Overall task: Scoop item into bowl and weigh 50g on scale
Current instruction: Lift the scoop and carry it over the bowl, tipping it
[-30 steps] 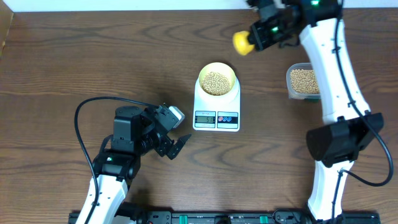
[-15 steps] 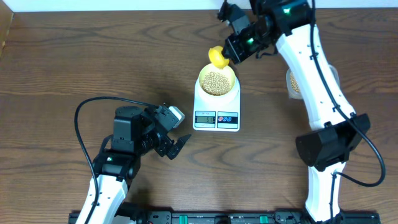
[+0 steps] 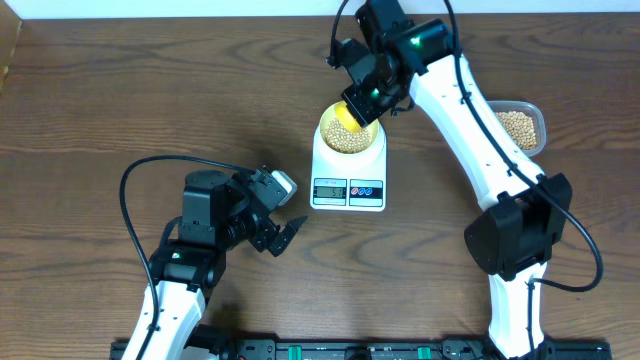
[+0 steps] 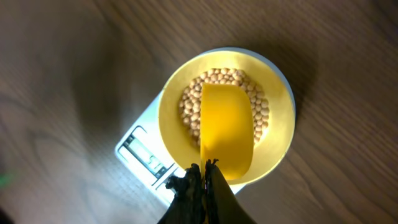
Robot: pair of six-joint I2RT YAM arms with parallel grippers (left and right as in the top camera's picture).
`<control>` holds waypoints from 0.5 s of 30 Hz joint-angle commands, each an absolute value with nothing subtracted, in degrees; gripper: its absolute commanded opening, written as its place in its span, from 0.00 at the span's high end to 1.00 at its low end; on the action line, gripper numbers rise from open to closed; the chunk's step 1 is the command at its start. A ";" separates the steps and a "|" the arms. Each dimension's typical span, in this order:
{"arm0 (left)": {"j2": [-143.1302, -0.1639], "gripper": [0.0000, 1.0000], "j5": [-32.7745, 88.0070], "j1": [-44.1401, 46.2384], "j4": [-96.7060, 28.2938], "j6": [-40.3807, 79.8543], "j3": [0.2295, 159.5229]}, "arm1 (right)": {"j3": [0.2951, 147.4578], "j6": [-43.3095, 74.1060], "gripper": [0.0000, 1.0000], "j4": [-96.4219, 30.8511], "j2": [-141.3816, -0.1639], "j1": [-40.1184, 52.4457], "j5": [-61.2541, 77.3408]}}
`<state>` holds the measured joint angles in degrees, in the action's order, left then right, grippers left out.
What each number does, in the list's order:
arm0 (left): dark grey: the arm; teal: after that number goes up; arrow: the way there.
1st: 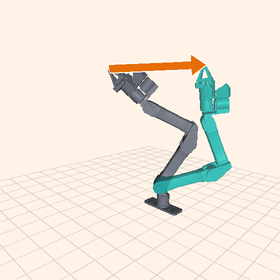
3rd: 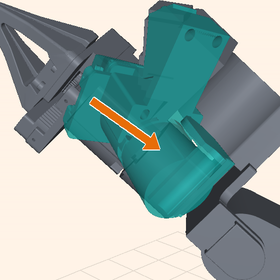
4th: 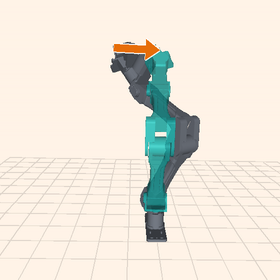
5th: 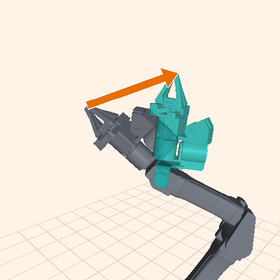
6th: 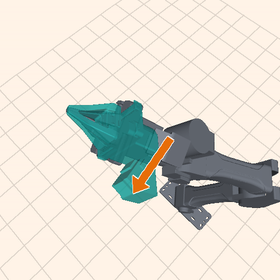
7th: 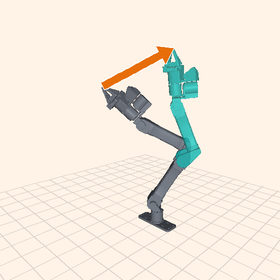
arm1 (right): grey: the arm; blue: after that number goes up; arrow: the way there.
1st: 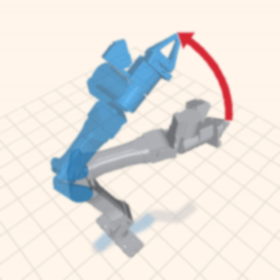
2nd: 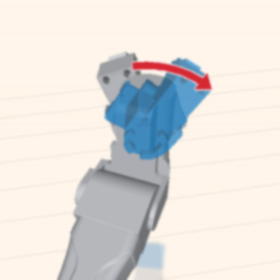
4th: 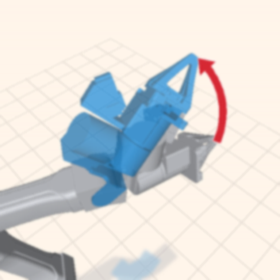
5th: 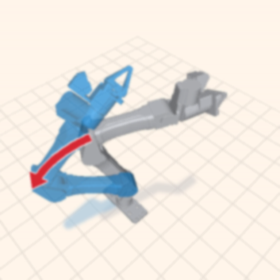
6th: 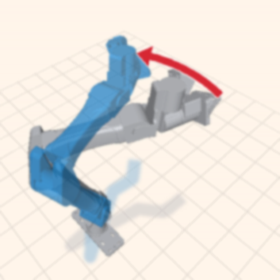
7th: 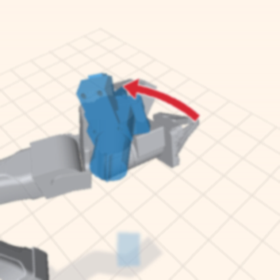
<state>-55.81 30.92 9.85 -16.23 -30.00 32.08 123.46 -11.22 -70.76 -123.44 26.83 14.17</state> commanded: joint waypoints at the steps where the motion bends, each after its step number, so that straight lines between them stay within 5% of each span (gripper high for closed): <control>1: -55.35 0.01 30.39 9.61 -16.19 -29.89 32.62 | 121.34 -11.38 0.99 -68.51 -121.99 27.22 13.43; 15: -55.35 0.01 30.39 9.61 -16.19 -29.89 32.62 | 116.97 -10.92 0.99 -65.45 -121.99 27.20 11.86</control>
